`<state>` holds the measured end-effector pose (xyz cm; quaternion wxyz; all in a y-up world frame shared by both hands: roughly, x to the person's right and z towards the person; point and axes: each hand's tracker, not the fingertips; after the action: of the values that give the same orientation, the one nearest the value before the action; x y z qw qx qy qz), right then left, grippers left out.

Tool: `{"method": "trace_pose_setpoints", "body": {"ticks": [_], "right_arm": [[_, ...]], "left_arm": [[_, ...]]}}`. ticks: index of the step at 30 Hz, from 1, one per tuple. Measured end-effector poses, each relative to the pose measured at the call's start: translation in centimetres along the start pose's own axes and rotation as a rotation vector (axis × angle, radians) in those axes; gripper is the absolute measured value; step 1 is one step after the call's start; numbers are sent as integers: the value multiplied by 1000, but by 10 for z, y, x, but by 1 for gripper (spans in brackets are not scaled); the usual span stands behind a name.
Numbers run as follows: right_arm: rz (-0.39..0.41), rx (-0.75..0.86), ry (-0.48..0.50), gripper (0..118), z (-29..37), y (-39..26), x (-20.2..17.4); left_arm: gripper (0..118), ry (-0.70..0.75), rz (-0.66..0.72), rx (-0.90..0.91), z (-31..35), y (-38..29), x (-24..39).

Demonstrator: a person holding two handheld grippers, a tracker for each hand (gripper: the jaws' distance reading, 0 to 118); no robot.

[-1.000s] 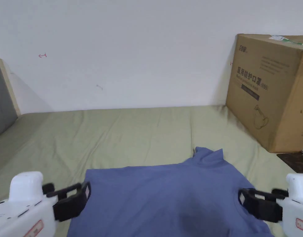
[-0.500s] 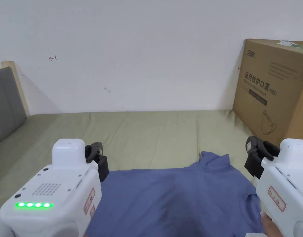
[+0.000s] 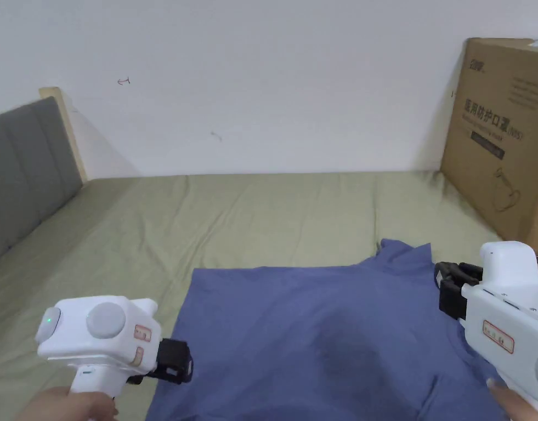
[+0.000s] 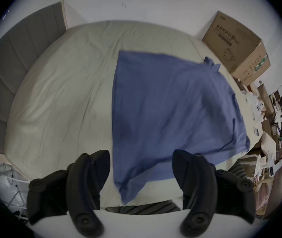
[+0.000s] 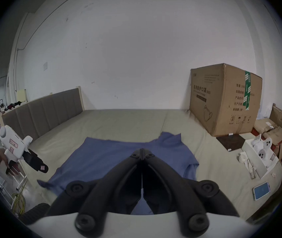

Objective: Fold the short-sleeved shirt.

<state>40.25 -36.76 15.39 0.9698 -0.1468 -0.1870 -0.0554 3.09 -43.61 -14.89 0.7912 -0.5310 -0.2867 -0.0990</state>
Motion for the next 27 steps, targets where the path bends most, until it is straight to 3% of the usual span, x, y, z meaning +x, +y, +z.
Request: {"method": "trace_pose_setpoints", "body": {"ticks": [2,5,6,9,14,19,20,21,22,23,24,27], "right_arm": [[-13,-23,5,0,6,-10,1],[-43,-75,5,0,8,-22,7],[-43,-89,-3,0,7,-26,10],[-46,-127,-25,0,6,-30,20],[-100,-179,-65,0,2,-31,50],[-182,-367,-52,1,-7,-41,92],[-232,-459,-55,16,-14,-46,104],[-275,-543,-81,55,-20,-54,113],[-316,-605,-88,103,-22,-62,119],[-345,-686,-76,112,-25,-74,126],[-360,-721,-81,112,-28,-85,133],[-269,-911,-154,112,-47,-120,145]], "left_arm": [[82,2,28,-50,-13,-18,-9],[82,20,-32,-111,-32,-40,-15],[77,27,-56,-135,-39,-45,-17],[7,32,-99,-166,-50,-54,-16],[7,67,-214,-116,-46,-59,2],[6,32,-150,-53,-36,-60,-6],[6,14,-131,-42,-33,-61,-7],[6,10,-131,-37,-30,-63,-10],[6,11,-134,-32,-27,-64,-9],[6,14,-141,-27,-24,-65,-7],[6,21,-150,-16,-21,-65,-6],[6,8,-131,-1,-14,-64,-5]]}}
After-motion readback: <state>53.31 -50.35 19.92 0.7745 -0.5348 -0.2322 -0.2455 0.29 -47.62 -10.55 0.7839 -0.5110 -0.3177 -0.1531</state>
